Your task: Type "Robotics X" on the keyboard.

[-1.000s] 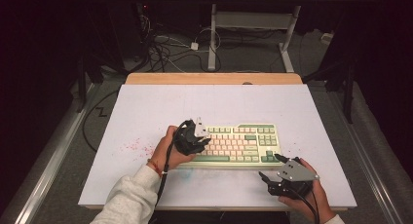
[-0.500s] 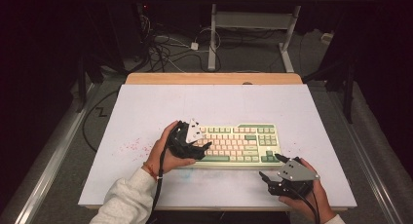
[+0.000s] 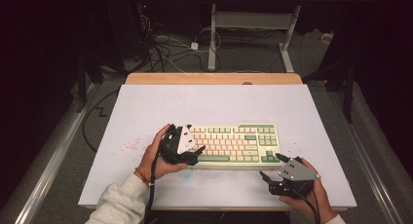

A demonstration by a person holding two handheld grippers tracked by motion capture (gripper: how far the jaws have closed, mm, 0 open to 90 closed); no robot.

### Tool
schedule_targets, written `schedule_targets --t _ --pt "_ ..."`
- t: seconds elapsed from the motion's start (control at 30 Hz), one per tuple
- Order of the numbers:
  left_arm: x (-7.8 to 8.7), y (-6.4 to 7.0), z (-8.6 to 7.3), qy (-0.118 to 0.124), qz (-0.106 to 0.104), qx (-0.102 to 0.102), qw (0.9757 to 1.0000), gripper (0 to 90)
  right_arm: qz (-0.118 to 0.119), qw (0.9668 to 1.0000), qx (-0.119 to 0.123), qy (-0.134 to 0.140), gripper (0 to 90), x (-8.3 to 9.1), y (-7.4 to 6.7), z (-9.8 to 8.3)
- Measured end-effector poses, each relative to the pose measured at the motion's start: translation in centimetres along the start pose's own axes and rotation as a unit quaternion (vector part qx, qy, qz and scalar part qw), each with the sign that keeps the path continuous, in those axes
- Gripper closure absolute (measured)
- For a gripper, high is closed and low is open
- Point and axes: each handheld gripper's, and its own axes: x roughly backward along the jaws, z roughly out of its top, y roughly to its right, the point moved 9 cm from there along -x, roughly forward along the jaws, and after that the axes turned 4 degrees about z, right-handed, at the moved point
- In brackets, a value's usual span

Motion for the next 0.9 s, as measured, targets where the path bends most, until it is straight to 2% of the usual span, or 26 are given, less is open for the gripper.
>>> schedule_targets --t 0.2,0.23,0.43,0.9 --pt "0.9 0.0 -1.2 0.003 0.013 -0.005 0.9999 18.5 0.0 1.0 -0.001 -0.001 25.1 -0.1 0.0 0.0" --pt "1.0 0.0 -1.4 0.001 0.01 -0.007 0.9999 18.5 0.0 1.0 -0.002 -0.001 25.1 -0.1 0.0 0.0" --pt "1.5 0.1 -3.2 -0.005 0.023 -0.006 0.9997 17.7 -0.001 1.0 -0.002 -0.001 25.4 -0.1 0.0 0.0" --pt "3.6 0.3 -7.5 -0.034 0.034 0.029 0.9984 17.2 0.004 0.9999 -0.01 -0.002 26.1 -0.7 0.1 0.7"
